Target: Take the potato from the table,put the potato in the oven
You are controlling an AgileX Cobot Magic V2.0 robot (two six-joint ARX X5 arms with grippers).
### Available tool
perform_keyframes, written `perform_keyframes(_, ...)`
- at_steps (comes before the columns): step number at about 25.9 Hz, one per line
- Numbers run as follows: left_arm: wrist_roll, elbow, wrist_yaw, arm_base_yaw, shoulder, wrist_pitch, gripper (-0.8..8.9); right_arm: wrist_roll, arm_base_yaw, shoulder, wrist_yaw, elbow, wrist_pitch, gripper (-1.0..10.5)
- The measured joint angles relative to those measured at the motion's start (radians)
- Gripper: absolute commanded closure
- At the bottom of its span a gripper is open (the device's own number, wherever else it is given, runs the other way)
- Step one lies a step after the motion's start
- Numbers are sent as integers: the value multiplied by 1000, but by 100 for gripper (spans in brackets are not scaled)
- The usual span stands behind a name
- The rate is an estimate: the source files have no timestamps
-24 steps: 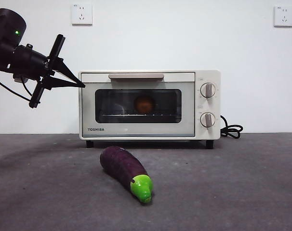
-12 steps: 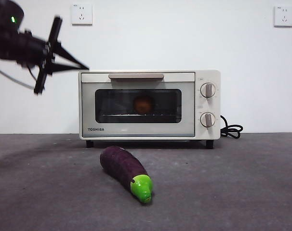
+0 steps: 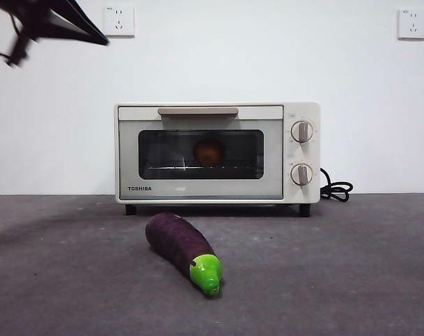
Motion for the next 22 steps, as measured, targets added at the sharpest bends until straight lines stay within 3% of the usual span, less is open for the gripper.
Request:
perform_keyframes(4, 196, 0, -77, -14, -127, -229, 820, 0, 0, 0, 0, 0, 0, 945)
perform_keyframes(7, 258, 0, -106, -18, -221, -304, 820, 0, 0, 0, 0, 0, 0, 945)
perform_keyframes(15, 229, 0, -215, -33, -470, -373, 820, 0, 0, 0, 0, 0, 0, 945)
perform_keyframes(22, 215, 0, -379, -67, -657, -575, 818, 0, 0, 0, 0, 0, 0, 945)
